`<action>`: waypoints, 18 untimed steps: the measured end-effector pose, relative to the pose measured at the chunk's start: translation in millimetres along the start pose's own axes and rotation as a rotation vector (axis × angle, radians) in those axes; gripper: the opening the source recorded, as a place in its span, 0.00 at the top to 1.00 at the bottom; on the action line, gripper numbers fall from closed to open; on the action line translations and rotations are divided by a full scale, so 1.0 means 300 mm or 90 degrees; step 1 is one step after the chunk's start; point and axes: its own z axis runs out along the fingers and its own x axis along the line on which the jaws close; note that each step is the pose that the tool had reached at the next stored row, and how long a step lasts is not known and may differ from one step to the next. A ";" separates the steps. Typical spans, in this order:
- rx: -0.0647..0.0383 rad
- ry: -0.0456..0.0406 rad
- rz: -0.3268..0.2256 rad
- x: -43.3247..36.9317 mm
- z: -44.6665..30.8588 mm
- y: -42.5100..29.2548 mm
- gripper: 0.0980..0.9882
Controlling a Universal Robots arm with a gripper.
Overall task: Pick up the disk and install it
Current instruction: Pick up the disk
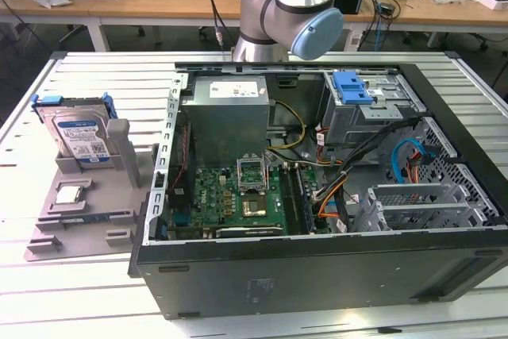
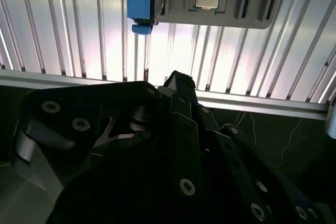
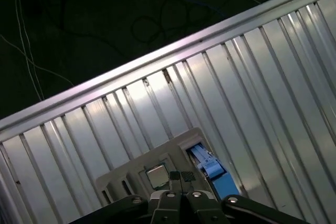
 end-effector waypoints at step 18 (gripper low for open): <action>-0.003 0.0064 -0.142 0.000 0.000 0.000 0.99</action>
